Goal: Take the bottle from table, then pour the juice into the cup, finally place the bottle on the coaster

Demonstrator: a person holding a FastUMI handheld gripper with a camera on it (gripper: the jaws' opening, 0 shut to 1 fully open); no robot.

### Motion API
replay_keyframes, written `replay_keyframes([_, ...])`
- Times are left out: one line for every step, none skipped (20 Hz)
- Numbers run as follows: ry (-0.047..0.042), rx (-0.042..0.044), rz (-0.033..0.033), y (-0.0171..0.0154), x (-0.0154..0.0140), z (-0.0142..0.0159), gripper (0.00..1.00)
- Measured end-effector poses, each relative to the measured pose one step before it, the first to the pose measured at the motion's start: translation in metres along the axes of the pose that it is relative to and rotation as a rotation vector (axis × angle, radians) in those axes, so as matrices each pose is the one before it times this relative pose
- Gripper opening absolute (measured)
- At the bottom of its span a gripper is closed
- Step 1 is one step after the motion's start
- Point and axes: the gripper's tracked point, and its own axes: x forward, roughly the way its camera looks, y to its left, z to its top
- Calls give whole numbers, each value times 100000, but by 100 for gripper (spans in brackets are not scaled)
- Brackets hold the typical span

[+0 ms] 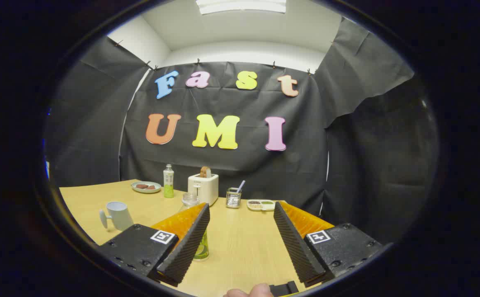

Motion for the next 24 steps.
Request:
replay_keyframes([126, -164, -480, -136, 32, -4, 100])
replay_keyframes([447, -257, -492, -168, 39, -173, 100])
replay_keyframes([139, 224, -354, -186, -11, -9, 100])
replay_keyframes([-126, 648, -295, -73, -116, 54, 100])
replay_keyframes([228, 650, -211, -58, 49, 55, 100])
replay_keyframes([336, 431, 139, -17, 131, -168, 100])
replay_keyframes([344, -12, -47, 38, 21, 25, 100])
replay_keyframes([-144, 62, -88, -66, -49, 70, 100])
replay_keyframes([34, 45, 111, 26, 18, 48, 100])
replay_keyframes([-107, -31, 155, 171, 24, -76, 100])
replay_keyframes([420, -245, 402, 164, 31, -96, 100])
replay_keyframes([288, 61, 314, 96, -18, -187, 100])
replay_keyframes([197, 156, 95, 52, -19, 49, 100])
replay_keyframes([-2, 356, -121, -99, 43, -72, 100])
replay_keyframes([270, 541, -214, -92, 8, -42, 100])
replay_keyframes([-18, 577, -185, -148, -29, -137, 100])
replay_keyframes([656, 154, -605, -295, -28, -46, 100])
replay_keyframes([469, -137, -326, -200, -164, -219, 100])
replay_keyframes([58, -183, -555, -160, -34, 47, 100])
replay_keyframes([11, 123, -284, -144, -85, -9, 100])
replay_keyframes([335, 111, 70, 22, 26, -46, 100])
replay_keyframes([529, 5, 255, 143, 199, -202, 100])
replay_keyframes([603, -57, 392, 145, 14, -113, 100])
replay_keyframes([-132, -43, 406, 221, -19, 17, 100])
